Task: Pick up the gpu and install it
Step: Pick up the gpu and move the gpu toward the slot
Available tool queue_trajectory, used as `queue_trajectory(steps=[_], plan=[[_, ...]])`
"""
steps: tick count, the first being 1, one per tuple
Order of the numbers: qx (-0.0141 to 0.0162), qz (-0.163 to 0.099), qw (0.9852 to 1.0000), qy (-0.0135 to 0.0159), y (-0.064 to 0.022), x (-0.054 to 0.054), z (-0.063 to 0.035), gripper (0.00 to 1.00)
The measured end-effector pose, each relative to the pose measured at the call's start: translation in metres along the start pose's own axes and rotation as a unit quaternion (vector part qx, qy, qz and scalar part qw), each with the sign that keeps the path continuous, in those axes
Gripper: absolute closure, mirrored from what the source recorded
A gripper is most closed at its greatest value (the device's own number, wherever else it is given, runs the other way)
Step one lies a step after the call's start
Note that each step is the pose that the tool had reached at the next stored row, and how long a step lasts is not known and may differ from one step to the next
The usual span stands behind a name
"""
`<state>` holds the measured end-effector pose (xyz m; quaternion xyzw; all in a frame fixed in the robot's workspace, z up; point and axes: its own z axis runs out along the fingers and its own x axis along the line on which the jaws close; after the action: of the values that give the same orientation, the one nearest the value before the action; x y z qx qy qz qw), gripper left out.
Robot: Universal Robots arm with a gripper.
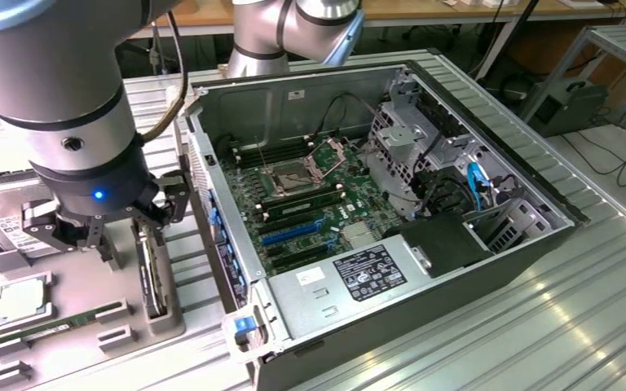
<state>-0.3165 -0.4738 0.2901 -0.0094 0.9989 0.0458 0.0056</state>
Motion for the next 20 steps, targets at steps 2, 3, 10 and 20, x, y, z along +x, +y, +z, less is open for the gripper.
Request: queue_trajectory(steps=[2, 3, 10, 20], plan=[[0.0000, 0.001, 1.0000, -0.0001, -0.0008, 0.000, 0.0036, 0.40], [0.0000, 0.002, 1.0000, -0.0002, -0.0010, 0.000, 0.0054, 0.40], [0.0002, 0.016, 0.9999, -0.0014, -0.0020, -0.004, 0.0160, 0.40], [0.0003, 0.025, 0.9997, -0.0023, 0.0048, -0.004, 0.0356, 0.40]])
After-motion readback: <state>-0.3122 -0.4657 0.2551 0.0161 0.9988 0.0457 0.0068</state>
